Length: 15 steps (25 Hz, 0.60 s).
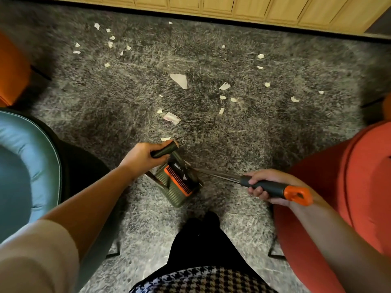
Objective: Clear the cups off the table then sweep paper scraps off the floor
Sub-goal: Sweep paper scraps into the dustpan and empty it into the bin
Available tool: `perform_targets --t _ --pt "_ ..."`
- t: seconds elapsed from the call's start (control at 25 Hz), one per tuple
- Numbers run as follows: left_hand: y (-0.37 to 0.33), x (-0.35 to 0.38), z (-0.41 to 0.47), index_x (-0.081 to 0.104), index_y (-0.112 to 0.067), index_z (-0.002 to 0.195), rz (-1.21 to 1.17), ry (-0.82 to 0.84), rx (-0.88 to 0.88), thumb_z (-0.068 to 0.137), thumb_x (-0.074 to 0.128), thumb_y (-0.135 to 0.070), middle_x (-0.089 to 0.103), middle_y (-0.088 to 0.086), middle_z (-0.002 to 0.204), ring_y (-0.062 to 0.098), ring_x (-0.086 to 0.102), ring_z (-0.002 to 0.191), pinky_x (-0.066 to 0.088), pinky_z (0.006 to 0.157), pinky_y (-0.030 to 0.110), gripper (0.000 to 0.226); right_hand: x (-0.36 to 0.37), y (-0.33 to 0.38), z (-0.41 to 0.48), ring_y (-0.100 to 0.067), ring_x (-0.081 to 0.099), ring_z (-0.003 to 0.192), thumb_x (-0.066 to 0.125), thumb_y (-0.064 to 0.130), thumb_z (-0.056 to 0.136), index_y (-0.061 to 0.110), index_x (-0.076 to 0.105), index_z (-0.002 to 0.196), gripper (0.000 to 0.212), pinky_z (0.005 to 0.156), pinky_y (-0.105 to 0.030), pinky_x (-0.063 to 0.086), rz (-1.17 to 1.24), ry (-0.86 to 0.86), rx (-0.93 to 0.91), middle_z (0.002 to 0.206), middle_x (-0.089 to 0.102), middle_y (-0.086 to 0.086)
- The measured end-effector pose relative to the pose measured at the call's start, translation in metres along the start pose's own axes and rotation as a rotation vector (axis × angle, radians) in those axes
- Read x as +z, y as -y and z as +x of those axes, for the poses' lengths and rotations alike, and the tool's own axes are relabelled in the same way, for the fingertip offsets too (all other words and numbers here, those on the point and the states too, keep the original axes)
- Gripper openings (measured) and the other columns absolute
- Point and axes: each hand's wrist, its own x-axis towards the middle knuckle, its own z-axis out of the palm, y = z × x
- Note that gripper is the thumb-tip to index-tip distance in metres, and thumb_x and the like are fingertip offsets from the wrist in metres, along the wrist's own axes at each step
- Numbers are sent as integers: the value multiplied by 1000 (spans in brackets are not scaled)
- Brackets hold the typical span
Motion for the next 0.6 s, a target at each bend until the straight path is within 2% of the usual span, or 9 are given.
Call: perform_targets --t 0.08,0.2,0.24,0.32,0.4,0.48,0.6 --pt "-1 2 -5 57 -36 127 0 7 4 83 71 -24 73 2 93 9 54 57 49 59 38 48 1 3 -7 -7 42 26 27 -3 96 10 21 147 53 25 -12 34 -63 -46 -50 68 37 -10" --pt "1 3 -18 57 -36 128 -10 -26 14 83 71 -22 71 -8 107 8 64 75 53 72 39 50 -5 3 -14 -7 41 24 29 -5 96 13 33 138 47 27 -11 34 -158 -108 -103 65 38 -10" --pt "2 2 -24 57 -37 128 -19 -51 5 82 72 -21 71 -9 105 6 62 76 53 74 40 50 -7 1 -15 -8 41 24 31 -6 96 17 37 129 41 27 -11 34 -179 -117 -110 62 39 -11" --pt "5 -4 -34 59 -35 126 -40 -100 4 82 72 -18 70 -11 99 5 59 76 53 77 41 50 -10 -4 -10 -8 42 23 33 -5 96 9 43 101 18 28 -10 33 -222 -145 -96 49 44 -9" --pt "8 -11 -43 57 -33 126 -73 -85 27 81 73 -13 65 -12 101 8 58 83 52 82 39 52 -12 -14 -2 -6 42 23 34 -1 97 5 42 74 26 28 -10 32 -250 -167 -52 37 45 -3" --pt "9 -17 -55 52 -34 128 -53 -46 75 80 73 -11 63 -15 104 5 56 86 48 83 30 57 -12 -30 8 -7 43 24 38 -2 96 6 42 68 30 28 -11 33 -224 -215 -93 35 45 -2" --pt "9 -22 -73 56 -25 129 4 49 171 81 73 -13 64 -15 107 -12 60 91 43 79 6 52 0 -62 22 -9 45 25 43 -6 91 4 43 69 24 29 -12 35 -120 -317 -128 45 46 -9"
